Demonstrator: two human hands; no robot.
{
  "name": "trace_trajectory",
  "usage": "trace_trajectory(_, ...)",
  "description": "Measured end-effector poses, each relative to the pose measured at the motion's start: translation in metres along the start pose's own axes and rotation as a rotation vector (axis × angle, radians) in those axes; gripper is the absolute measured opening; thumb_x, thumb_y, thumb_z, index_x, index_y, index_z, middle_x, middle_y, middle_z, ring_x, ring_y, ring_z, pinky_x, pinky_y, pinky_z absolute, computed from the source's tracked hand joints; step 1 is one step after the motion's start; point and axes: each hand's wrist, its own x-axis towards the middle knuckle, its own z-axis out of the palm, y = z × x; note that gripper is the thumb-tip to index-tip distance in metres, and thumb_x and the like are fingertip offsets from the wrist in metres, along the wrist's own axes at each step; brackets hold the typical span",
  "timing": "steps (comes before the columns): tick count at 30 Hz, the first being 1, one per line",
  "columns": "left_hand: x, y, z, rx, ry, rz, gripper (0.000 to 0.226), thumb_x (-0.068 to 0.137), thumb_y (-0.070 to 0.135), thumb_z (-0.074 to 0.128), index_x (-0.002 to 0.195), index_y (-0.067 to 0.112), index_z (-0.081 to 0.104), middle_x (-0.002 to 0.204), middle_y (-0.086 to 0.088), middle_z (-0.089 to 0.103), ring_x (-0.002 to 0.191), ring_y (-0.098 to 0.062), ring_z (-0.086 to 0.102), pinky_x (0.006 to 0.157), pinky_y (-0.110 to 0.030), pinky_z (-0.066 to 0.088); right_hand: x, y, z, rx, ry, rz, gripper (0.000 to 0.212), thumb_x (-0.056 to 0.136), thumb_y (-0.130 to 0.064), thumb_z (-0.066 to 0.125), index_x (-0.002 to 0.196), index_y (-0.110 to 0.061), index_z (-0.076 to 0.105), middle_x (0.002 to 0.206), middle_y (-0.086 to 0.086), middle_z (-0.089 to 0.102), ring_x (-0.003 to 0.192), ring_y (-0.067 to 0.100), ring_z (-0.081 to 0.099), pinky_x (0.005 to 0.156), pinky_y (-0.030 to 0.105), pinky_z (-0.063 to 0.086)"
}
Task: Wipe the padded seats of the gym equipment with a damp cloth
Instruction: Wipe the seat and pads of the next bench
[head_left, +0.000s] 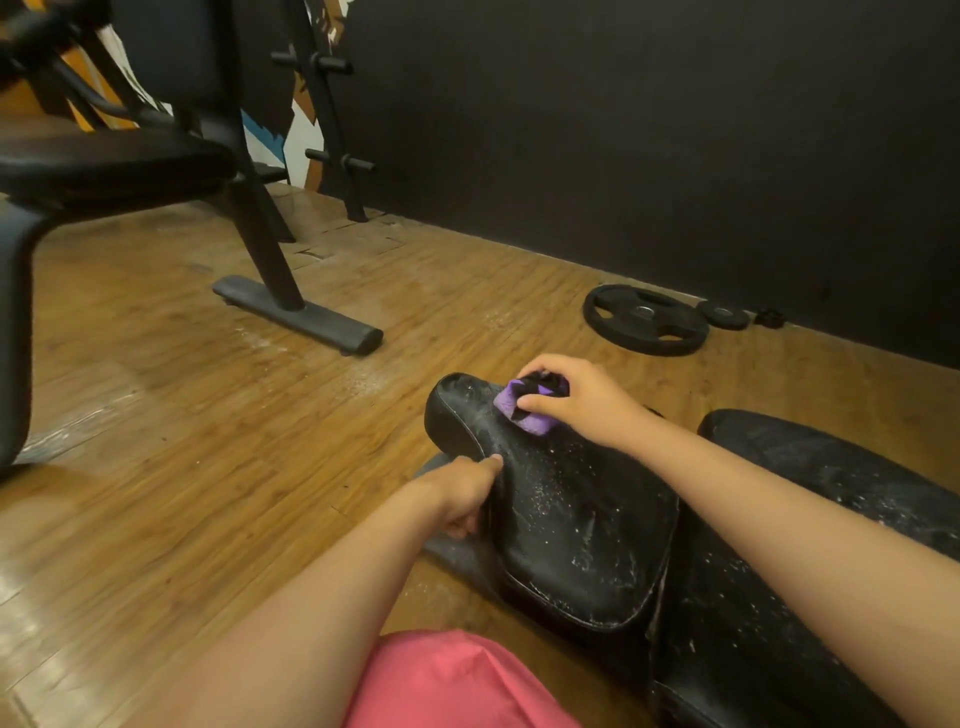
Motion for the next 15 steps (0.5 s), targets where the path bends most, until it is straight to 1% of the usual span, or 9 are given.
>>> trace_trajectory(2, 0.003, -0.007, 0.000, -0.136, 0.006, -0.010, 0.048, 0.102, 0.044, 0.031, 0.121, 0.004, 0.049, 0.081, -0.010, 0.059, 0.060, -0.018, 0.056, 0.054, -0.025, 0.043, 0.011, -0.005, 0.007, 0.017, -0.024, -0.022, 0.020, 0.085, -0.026, 0.070, 0.104, -0.024, 0.065, 0.100, -0.009, 0.066, 0.096, 0.008, 0.060, 0.088, 0.034, 0.052)
trace_trajectory(3, 0.005, -0.012, 0.002, -0.226, 0.025, 0.000, 0.042, 0.102, 0.043, 0.033, 0.121, 0.008, 0.046, 0.081, -0.007, 0.057, 0.059, -0.017, 0.054, 0.054, -0.025, 0.043, 0.016, -0.009, 0.010, 0.018, -0.035, -0.041, 0.020, 0.085, -0.024, 0.070, 0.104, -0.024, 0.064, 0.100, -0.009, 0.066, 0.096, 0.008, 0.060, 0.086, 0.031, 0.052)
trace_trajectory(5, 0.007, -0.021, 0.013, -0.396, 0.097, 0.016, 0.029, 0.101, 0.042, 0.038, 0.111, 0.014, 0.039, 0.081, -0.003, 0.050, 0.062, -0.015, 0.049, 0.056, -0.026, 0.040, 0.026, -0.015, 0.015, 0.009, -0.053, -0.078, 0.021, 0.086, -0.021, 0.069, 0.106, -0.022, 0.064, 0.101, -0.010, 0.065, 0.097, 0.007, 0.060, 0.082, 0.023, 0.050)
trace_trajectory(6, 0.008, -0.023, 0.021, -0.457, 0.135, 0.017, 0.026, 0.101, 0.042, 0.038, 0.105, 0.016, 0.035, 0.083, -0.002, 0.048, 0.065, -0.013, 0.046, 0.059, -0.027, 0.039, 0.030, -0.018, 0.017, 0.001, -0.060, -0.094, 0.022, 0.086, -0.019, 0.069, 0.108, -0.021, 0.064, 0.101, -0.009, 0.065, 0.097, 0.007, 0.059, 0.082, 0.021, 0.048)
trace_trajectory(8, 0.009, -0.021, 0.034, -0.561, 0.201, 0.026, 0.026, 0.102, 0.041, 0.037, 0.102, 0.016, 0.032, 0.091, -0.002, 0.046, 0.075, -0.010, 0.044, 0.073, -0.029, 0.039, 0.038, -0.022, 0.022, -0.034, -0.099, -0.141, 0.026, 0.085, -0.018, 0.069, 0.110, -0.021, 0.064, 0.105, -0.008, 0.064, 0.100, 0.007, 0.058, 0.085, 0.023, 0.047)
trace_trajectory(10, 0.009, -0.016, 0.042, -0.605, 0.261, 0.050, 0.028, 0.102, 0.040, 0.035, 0.105, 0.013, 0.031, 0.092, 0.000, 0.045, 0.084, -0.012, 0.046, 0.087, -0.031, 0.037, 0.043, -0.022, 0.028, -0.158, -0.218, -0.232, 0.032, 0.084, -0.017, 0.069, 0.115, -0.022, 0.063, 0.111, -0.006, 0.062, 0.106, 0.009, 0.054, 0.090, 0.026, 0.044)
trace_trajectory(12, 0.008, -0.011, 0.045, -0.600, 0.316, 0.056, 0.030, 0.103, 0.041, 0.032, 0.107, 0.011, 0.029, 0.095, -0.002, 0.046, 0.096, -0.020, 0.048, 0.096, -0.034, 0.036, 0.050, -0.023, 0.035, -0.322, -0.329, -0.341, 0.036, 0.084, -0.015, 0.069, 0.119, -0.020, 0.062, 0.113, -0.002, 0.059, 0.110, 0.011, 0.048, 0.092, 0.024, 0.037)
trace_trajectory(13, 0.008, -0.009, 0.046, -0.596, 0.340, 0.050, 0.031, 0.103, 0.042, 0.031, 0.107, 0.011, 0.029, 0.097, -0.004, 0.047, 0.102, -0.025, 0.049, 0.098, -0.036, 0.035, 0.054, -0.025, 0.038, -0.364, -0.348, -0.376, 0.037, 0.084, -0.013, 0.069, 0.120, -0.017, 0.062, 0.111, -0.001, 0.058, 0.110, 0.012, 0.046, 0.090, 0.023, 0.034)
trace_trajectory(15, 0.010, -0.009, 0.048, -0.600, 0.375, 0.033, 0.033, 0.102, 0.045, 0.030, 0.104, 0.013, 0.029, 0.097, -0.006, 0.049, 0.107, -0.028, 0.050, 0.096, -0.037, 0.034, 0.068, -0.027, 0.043, -0.378, -0.335, -0.417, 0.036, 0.084, -0.013, 0.069, 0.119, -0.014, 0.064, 0.108, -0.002, 0.057, 0.107, 0.016, 0.046, 0.088, 0.024, 0.034)
